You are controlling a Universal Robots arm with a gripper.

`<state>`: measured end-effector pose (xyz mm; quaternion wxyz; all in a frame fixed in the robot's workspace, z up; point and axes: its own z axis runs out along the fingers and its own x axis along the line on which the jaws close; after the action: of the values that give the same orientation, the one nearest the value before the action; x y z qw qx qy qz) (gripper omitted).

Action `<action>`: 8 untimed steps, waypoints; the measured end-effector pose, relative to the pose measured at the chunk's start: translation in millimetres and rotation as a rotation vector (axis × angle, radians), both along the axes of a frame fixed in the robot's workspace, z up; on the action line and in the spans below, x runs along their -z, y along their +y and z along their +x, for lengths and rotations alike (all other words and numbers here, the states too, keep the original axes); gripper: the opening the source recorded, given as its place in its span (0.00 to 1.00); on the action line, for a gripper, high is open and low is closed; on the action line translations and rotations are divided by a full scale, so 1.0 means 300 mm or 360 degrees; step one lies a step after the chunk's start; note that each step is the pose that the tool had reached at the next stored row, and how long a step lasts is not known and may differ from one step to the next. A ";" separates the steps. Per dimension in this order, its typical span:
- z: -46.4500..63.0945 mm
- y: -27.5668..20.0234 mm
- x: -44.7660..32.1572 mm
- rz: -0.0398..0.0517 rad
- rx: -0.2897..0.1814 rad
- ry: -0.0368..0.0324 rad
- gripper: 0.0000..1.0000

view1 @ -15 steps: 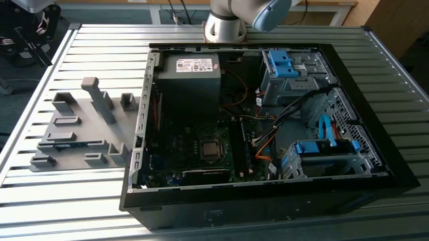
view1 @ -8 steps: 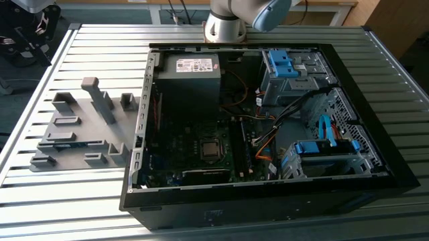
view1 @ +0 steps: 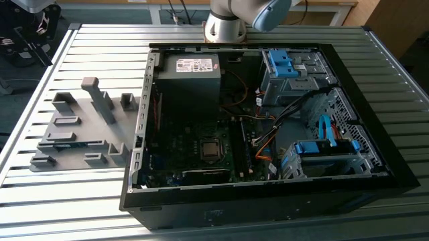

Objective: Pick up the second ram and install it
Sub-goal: 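Pick up the second ram and move it above second insertion slot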

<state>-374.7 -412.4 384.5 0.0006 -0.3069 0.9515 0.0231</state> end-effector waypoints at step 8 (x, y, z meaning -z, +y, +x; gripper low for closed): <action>0.000 0.000 0.000 0.0000 0.0002 0.0000 0.10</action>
<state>-374.7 -412.4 384.5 0.0006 -0.3062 0.9517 0.0231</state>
